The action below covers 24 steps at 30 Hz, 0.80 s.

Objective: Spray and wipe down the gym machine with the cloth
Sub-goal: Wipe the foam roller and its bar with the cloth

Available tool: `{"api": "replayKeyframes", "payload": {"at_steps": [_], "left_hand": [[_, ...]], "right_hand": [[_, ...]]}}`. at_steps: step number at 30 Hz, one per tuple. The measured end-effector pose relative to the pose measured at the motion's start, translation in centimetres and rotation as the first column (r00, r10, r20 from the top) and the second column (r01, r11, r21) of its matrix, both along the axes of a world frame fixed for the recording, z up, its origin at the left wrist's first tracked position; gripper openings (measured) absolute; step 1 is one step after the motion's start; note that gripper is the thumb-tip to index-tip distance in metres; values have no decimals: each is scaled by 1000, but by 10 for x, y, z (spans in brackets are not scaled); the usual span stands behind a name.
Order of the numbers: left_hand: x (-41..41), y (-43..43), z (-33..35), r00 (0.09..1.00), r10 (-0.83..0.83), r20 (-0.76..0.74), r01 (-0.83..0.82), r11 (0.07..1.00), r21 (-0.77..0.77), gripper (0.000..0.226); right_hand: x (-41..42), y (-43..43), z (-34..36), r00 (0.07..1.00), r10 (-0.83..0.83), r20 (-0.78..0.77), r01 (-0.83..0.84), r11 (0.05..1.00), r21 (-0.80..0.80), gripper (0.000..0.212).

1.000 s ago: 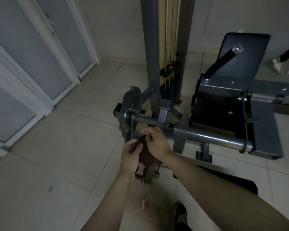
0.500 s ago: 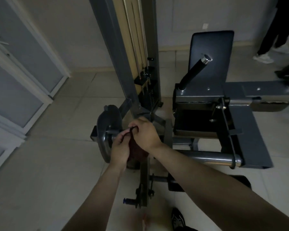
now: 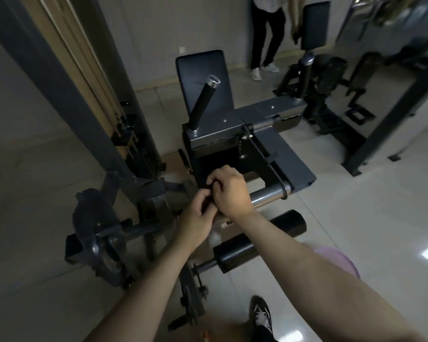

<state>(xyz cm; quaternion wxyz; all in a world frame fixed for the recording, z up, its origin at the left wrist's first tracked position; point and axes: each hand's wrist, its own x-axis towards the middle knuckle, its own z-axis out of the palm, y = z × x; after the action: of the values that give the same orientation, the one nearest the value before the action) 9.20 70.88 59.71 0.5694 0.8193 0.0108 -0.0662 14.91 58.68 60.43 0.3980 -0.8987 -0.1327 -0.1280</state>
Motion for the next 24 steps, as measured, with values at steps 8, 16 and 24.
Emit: {"api": "replayKeyframes", "payload": {"at_steps": [8,16,24], "left_hand": [[17,-60,-39,884,-421,204,149,667,730,42],[72,-159,-39,903,-404,144,147,606,781,39],[65,-131,-50,960,-258,108,78,615,784,43]], "right_hand": [[16,-89,-14,970,-245,-10,242,965,-104,27],[66,-154,-36,940,-332,-80,336,941,40,32],[69,-162,-52,965,-241,-106,224,963,-152,49]]}}
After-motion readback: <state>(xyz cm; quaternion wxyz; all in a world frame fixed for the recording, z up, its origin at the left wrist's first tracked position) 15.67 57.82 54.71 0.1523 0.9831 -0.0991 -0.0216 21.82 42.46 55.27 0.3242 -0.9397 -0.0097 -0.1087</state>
